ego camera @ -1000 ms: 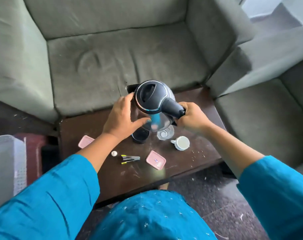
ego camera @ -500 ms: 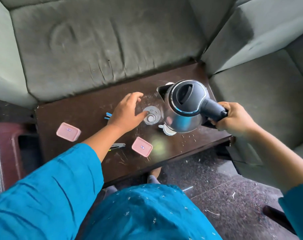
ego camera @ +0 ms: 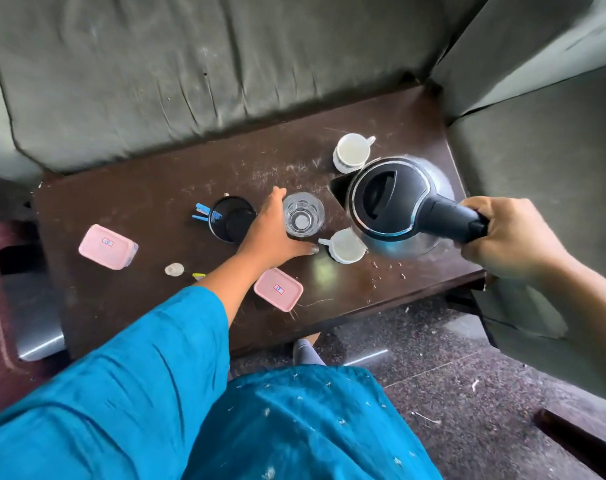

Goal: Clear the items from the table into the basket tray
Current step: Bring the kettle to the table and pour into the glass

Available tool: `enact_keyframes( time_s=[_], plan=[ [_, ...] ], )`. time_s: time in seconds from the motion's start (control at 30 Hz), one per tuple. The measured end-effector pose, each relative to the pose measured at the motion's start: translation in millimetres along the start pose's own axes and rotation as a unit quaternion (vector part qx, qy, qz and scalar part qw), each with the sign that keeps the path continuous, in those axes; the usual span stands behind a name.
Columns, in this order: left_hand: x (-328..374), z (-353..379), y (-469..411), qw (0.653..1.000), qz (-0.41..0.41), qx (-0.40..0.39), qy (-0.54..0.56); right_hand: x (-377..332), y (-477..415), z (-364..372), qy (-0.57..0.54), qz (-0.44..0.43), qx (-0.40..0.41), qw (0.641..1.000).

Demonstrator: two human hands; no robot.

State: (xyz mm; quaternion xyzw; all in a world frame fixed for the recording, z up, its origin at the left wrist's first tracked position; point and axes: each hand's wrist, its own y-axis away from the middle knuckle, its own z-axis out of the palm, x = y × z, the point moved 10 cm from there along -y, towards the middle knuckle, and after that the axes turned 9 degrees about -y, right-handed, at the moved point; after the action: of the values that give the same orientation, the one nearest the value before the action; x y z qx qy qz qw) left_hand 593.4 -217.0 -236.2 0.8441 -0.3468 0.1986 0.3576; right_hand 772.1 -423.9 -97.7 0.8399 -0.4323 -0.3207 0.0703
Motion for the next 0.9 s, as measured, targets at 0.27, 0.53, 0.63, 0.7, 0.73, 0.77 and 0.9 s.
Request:
enact_keyframes(
  time_s=[0.27,0.53,0.63,0.7,0.73,0.77,0.9],
  plan=[
    [-12,20,-19,0.999,-0.01,0.038,-0.021,-24,-30,2,0.087,-0.049,-0.039,0.994],
    [-13,16,-26,0.997,0.003,0.065,-0.048,-45,-37,20,0.163,-0.09,-0.073,0.98],
    [-17,15,-26,0.997,-0.01,0.07,-0.033,-48,-38,29,0.191,-0.089,-0.08,0.974],
    [-19,17,-24,0.997,-0.014,0.069,-0.022,-48,-39,30,0.188,-0.081,-0.078,0.976],
    [-20,17,-24,0.997,-0.016,0.069,-0.016,-49,-40,31,0.186,-0.078,-0.076,0.976],
    [-22,18,-23,0.997,-0.021,0.069,-0.009,-50,-41,31,0.186,-0.077,-0.075,0.977],
    [-26,19,-22,0.996,-0.036,0.075,0.024,-59,-45,32,0.194,-0.076,-0.076,0.975]
  ],
)
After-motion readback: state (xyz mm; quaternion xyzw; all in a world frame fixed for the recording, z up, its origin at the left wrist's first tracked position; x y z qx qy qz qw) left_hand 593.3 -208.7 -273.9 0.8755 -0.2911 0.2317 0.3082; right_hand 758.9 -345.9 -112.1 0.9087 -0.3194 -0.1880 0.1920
